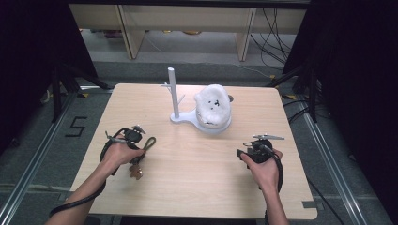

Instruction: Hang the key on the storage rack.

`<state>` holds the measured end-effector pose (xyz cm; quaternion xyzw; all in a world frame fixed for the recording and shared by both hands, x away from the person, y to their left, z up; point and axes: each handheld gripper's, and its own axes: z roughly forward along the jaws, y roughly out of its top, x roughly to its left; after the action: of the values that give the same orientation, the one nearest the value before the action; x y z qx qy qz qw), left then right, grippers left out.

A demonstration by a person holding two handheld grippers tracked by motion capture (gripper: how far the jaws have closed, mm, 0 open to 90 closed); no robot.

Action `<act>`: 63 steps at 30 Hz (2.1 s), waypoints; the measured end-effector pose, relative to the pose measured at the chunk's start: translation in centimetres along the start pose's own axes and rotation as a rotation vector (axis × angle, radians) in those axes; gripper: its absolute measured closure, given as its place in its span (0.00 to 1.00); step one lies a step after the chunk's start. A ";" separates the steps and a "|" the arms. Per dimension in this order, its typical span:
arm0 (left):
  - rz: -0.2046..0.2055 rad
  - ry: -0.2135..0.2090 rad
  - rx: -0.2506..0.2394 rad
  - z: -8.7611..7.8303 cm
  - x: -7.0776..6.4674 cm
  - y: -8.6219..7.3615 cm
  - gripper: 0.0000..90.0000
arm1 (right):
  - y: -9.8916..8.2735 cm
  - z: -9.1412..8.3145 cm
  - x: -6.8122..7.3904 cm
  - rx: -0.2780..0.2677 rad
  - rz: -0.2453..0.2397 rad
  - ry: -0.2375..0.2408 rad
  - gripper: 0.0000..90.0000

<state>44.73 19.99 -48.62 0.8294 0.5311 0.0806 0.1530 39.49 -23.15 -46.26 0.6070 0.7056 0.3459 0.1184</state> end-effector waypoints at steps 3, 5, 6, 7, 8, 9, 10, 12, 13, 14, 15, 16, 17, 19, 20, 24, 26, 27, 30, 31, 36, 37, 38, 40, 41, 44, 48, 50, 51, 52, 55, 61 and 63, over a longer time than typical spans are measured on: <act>0.062 -0.001 0.011 -0.3 0.6 -0.1 0.76 | -0.1 0.2 -0.5 -0.018 -0.052 -0.014 0.55; 0.029 -0.011 0.000 -0.3 0.5 -0.4 0.76 | -0.1 0.1 -0.3 -0.010 -0.020 -0.009 0.55; 0.029 -0.011 0.000 -0.3 0.5 -0.4 0.76 | -0.1 0.1 -0.3 -0.010 -0.020 -0.009 0.55; 0.023 -0.026 -0.020 -0.4 0.6 -0.6 0.76 | -0.1 0.2 -0.4 -0.022 -0.037 0.005 0.55; 0.023 -0.026 -0.020 -0.4 0.6 -0.6 0.76 | -0.1 0.2 -0.4 -0.022 -0.037 0.005 0.55; 0.027 -0.029 -0.028 -0.5 0.7 -0.7 0.76 | -0.1 0.2 -0.4 -0.016 -0.041 0.000 0.55; 0.022 -0.033 -0.040 -0.7 0.7 -0.9 0.76 | -0.2 0.3 -0.5 -0.016 -0.053 -0.003 0.55; 0.000 -0.046 -0.059 -0.9 0.7 -1.1 0.76 | -0.2 0.4 -0.6 -0.018 -0.061 -0.019 0.55; 0.015 -0.050 -0.077 -1.2 1.0 -1.4 0.76 | -0.3 0.5 -0.5 -0.020 -0.059 -0.012 0.55; 0.019 -0.054 -0.090 -1.3 1.1 -1.5 0.76 | -0.3 0.5 -0.5 -0.021 -0.058 -0.011 0.55; 0.019 -0.054 -0.090 -1.3 1.1 -1.5 0.76 | -0.3 0.5 -0.5 -0.021 -0.058 -0.011 0.55; 0.020 -0.060 -0.109 -1.4 1.2 -1.8 0.76 | -0.3 0.4 -0.5 -0.022 -0.045 0.000 0.55; 0.016 -0.072 -0.127 -1.5 1.3 -2.1 0.76 | -0.3 0.3 -0.5 -0.015 -0.052 -0.007 0.55; 0.013 -0.076 -0.141 -1.6 1.3 -2.4 0.76 | -0.3 0.2 -0.4 -0.004 -0.036 -0.009 0.55; 0.013 -0.076 -0.141 -1.6 1.3 -2.4 0.76 | -0.3 0.2 -0.4 -0.004 -0.036 -0.009 0.55; -0.006 -0.103 -0.174 -1.6 1.3 -3.1 0.76 | -0.4 0.3 -0.4 -0.009 -0.047 -0.010 0.55; -0.007 -0.108 -0.185 -1.8 1.4 -3.4 0.76 | -0.4 0.3 -0.4 -0.010 -0.043 -0.007 0.55; -0.011 -0.115 -0.213 -1.9 1.4 -3.6 0.76 | -0.4 0.3 -0.4 -0.010 -0.039 -0.007 0.55; -0.009 -0.132 -0.240 -1.9 1.4 -3.9 0.76 | -0.3 0.2 -0.4 -0.005 -0.024 0.005 0.55; -0.009 -0.135 -0.252 -1.9 1.4 -4.1 0.76 | -0.4 0.2 -0.3 -0.003 -0.020 -0.005 0.55; -0.009 -0.141 -0.317 -2.0 1.3 -4.8 0.76 | -0.4 0.1 -0.4 -0.002 -0.028 0.002 0.55; -0.005 -0.144 -0.340 -1.9 1.3 -5.1 0.76 | -0.4 0.2 -0.4 -0.005 -0.023 0.003 0.55; -0.009 -0.142 -0.349 -1.9 1.2 -5.2 0.76 | -0.4 0.2 -0.3 -0.004 -0.015 0.002 0.55; -0.001 -0.146 -0.356 -2.0 1.3 -5.3 0.76 | -0.4 0.2 -0.3 -0.005 -0.018 0.001 0.55; 0.014 -0.147 -0.364 -2.1 1.4 -5.5 0.76 | -0.4 0.2 -0.3 -0.009 -0.010 -0.003 0.55; 0.017 -0.148 -0.387 -2.1 1.5 -5.7 0.76 | -0.4 0.2 -0.3 -0.008 -0.013 -0.001 0.55; 0.009 -0.165 -0.432 -2.1 1.4 -6.0 0.76 | -0.4 0.2 -0.3 -0.011 -0.016 -0.001 0.55; 0.019 -0.164 -0.438 -2.2 1.5 -6.1 0.76 | -0.4 0.2 -0.3 -0.013 -0.015 -0.001 0.55; 0.025 -0.164 -0.457 -2.3 1.5 -6.2 0.76 | -0.4 0.3 -0.1 -0.010 0.001 -0.019 0.55; 0.025 -0.164 -0.457 -2.3 1.5 -6.2 0.76 | -0.4 0.3 -0.1 -0.010 0.001 -0.019 0.55; 0.016 -0.176 -0.522 -2.3 1.3 -6.3 0.76 | -0.4 0.4 -0.4 -0.034 -0.028 -0.026 0.55; -0.012 -0.168 -0.610 -2.7 1.1 -6.4 0.76 | -0.4 0.3 -0.6 -0.037 -0.038 -0.011 0.55; -0.016 -0.166 -0.633 -2.9 1.2 -6.4 0.76 | -0.4 0.3 -0.6 -0.038 -0.038 -0.012 0.55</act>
<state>38.92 24.03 -48.09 0.7403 0.4718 0.1728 0.4466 39.45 -23.59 -46.88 0.5932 0.7095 0.3533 0.1406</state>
